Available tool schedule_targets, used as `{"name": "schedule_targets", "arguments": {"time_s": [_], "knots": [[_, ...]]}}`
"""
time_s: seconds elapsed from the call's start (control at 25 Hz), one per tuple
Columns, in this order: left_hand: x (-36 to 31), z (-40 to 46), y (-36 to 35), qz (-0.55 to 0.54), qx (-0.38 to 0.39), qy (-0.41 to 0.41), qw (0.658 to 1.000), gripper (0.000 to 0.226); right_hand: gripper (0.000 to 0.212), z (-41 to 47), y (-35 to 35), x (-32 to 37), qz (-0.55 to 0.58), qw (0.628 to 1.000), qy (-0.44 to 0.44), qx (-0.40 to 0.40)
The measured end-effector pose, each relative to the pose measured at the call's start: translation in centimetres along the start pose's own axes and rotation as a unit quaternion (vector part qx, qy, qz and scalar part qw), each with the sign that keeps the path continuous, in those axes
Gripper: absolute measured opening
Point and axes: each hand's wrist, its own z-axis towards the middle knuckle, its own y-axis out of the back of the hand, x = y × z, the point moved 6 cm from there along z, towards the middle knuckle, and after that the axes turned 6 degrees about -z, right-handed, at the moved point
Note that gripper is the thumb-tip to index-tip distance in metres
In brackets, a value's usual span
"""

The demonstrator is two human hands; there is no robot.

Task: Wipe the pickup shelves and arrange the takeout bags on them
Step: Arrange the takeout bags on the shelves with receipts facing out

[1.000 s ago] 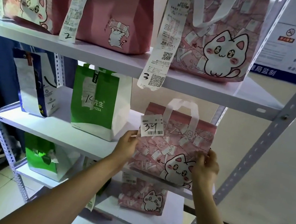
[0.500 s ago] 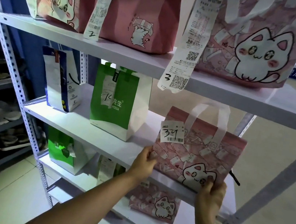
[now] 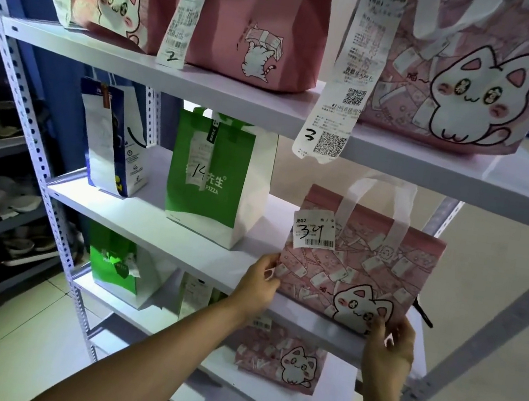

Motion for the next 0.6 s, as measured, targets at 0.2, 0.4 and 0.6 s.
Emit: {"name": "schedule_targets", "arguments": {"time_s": [0.2, 0.4, 0.6], "knots": [[-0.4, -0.2, 1.8, 0.041, 0.006, -0.007, 0.999, 0.040, 0.052, -2.6, 0.5, -0.1, -0.002, 0.999, -0.005, -0.052], [-0.6, -0.7, 5.4, 0.062, 0.022, -0.014, 0.998, 0.036, 0.041, -6.1, -1.6, 1.2, -0.002, 0.996, -0.001, -0.086], [-0.3, -1.1, 12.0, 0.057, 0.023, 0.006, 0.998, 0.036, 0.042, -10.5, -7.7, 3.8, -0.007, 0.998, 0.014, -0.059]]}}
